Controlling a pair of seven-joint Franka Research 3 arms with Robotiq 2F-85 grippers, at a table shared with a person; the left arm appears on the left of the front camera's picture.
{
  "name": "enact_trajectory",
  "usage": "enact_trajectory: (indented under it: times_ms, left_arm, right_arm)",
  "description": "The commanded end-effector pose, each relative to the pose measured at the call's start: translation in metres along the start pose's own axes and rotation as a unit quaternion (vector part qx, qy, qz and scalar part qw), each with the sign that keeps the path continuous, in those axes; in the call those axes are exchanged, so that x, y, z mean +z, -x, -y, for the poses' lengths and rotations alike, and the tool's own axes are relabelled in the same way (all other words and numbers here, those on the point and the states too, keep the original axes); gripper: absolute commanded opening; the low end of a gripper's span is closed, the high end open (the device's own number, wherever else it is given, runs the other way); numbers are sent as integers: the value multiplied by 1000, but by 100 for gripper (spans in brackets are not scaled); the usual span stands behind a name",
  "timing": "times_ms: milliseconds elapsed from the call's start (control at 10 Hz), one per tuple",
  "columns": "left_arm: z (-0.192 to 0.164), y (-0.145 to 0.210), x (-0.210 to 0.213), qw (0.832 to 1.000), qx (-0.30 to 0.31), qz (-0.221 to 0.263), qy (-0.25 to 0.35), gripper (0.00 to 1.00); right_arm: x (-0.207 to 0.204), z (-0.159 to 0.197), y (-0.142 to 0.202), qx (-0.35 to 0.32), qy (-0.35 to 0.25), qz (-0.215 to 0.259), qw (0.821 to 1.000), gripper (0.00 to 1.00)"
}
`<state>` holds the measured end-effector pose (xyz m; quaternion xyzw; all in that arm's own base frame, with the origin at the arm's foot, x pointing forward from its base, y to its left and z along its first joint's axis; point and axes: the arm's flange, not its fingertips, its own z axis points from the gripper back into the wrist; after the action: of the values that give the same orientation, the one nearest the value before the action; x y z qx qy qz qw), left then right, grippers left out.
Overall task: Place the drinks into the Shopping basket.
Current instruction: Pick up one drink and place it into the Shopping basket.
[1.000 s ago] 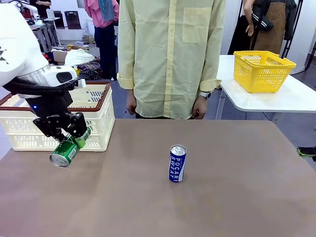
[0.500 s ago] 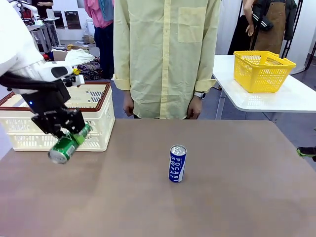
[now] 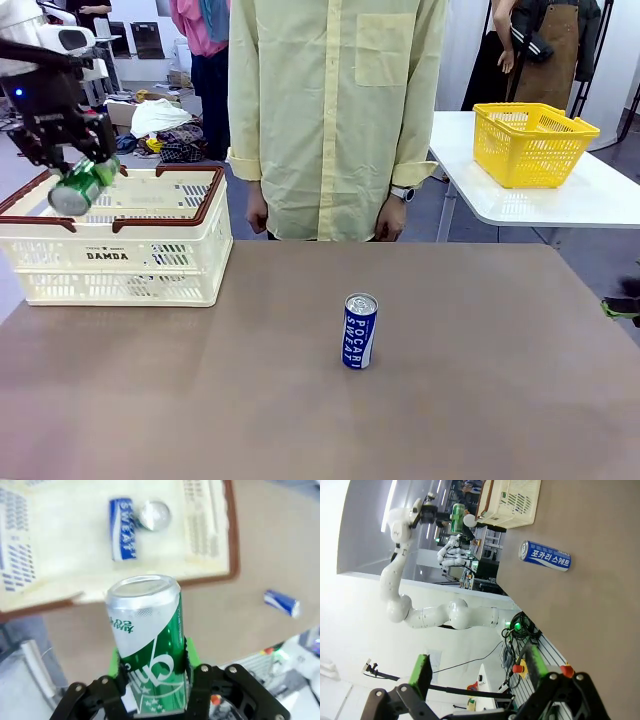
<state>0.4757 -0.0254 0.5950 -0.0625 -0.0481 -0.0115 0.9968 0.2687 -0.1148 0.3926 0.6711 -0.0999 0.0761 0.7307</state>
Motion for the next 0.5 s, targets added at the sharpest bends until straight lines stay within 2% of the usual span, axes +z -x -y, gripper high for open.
enact_trajectory:
  times_ms: [0, 200, 300, 400]
  left_arm:
    - [-8, -51, -5, 999, 51, -11, 1, 0]
    - [-26, -83, -31, 997, 58, 23, -35, 0]
    - [-28, -92, -44, 997, 59, 17, -40, 0]
    - [-32, -99, -57, 994, 84, 26, -69, 0]
  right_arm:
    - [0, -4, 0, -6, -3, -2, 1000, 100]
    - [0, -4, 0, -6, -3, -2, 1000, 100]
    - [0, -4, 0, -6, -3, -2, 1000, 100]
    - [0, -4, 0, -6, -3, -2, 1000, 100]
